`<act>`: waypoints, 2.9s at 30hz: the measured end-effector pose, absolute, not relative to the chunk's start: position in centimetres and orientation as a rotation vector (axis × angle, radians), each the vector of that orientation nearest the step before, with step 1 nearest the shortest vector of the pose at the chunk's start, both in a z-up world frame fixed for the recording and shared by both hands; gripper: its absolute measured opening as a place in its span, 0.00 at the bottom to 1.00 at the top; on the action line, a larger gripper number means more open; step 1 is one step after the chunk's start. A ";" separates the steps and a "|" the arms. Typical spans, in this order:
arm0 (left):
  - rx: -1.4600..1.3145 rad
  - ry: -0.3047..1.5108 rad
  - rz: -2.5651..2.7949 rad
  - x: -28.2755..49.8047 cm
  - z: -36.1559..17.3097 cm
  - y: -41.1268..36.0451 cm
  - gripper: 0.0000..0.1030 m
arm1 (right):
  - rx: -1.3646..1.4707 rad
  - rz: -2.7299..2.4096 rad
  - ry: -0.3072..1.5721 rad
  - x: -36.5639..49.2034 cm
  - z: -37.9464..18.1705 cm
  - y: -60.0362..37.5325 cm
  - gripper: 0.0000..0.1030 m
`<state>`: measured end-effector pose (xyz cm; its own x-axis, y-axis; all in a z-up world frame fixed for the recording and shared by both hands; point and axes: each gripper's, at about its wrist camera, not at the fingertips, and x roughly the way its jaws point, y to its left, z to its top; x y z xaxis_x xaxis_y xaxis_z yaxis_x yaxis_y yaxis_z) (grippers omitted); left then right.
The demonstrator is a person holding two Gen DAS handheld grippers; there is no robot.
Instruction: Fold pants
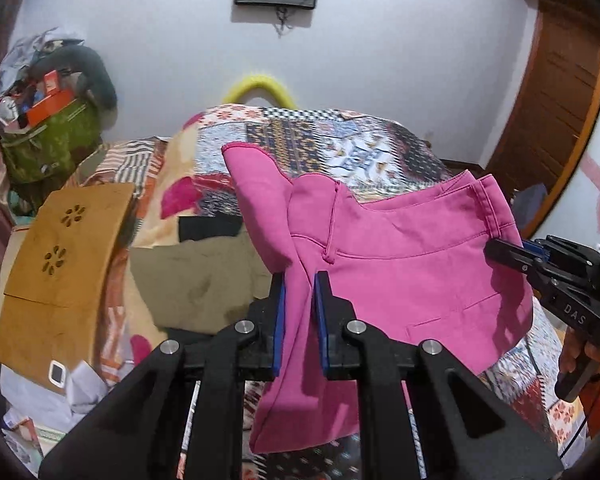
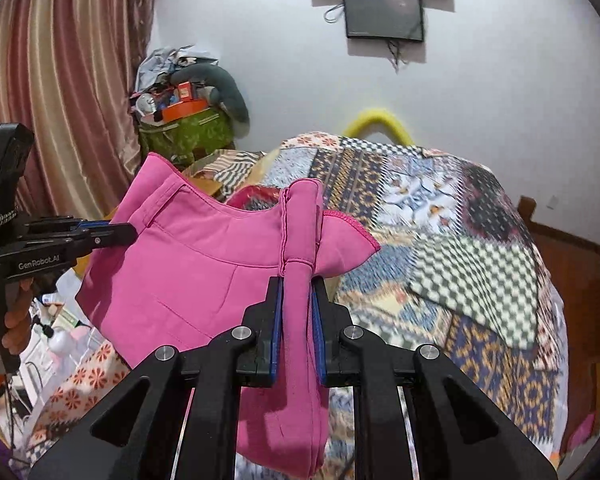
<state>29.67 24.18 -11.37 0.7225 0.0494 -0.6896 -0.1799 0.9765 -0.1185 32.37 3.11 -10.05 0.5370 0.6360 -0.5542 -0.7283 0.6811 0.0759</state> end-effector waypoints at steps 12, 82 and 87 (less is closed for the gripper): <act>-0.231 0.806 0.256 35.3 -16.8 30.9 0.13 | -0.198 0.848 0.659 37.8 -14.0 11.6 0.12; -0.050 0.207 0.286 3.3 2.6 12.2 0.80 | 0.052 0.849 0.124 10.9 -0.3 -3.9 0.60; -0.054 0.200 0.301 2.7 2.2 12.0 0.97 | 0.066 0.829 0.121 10.3 -0.4 -4.1 0.89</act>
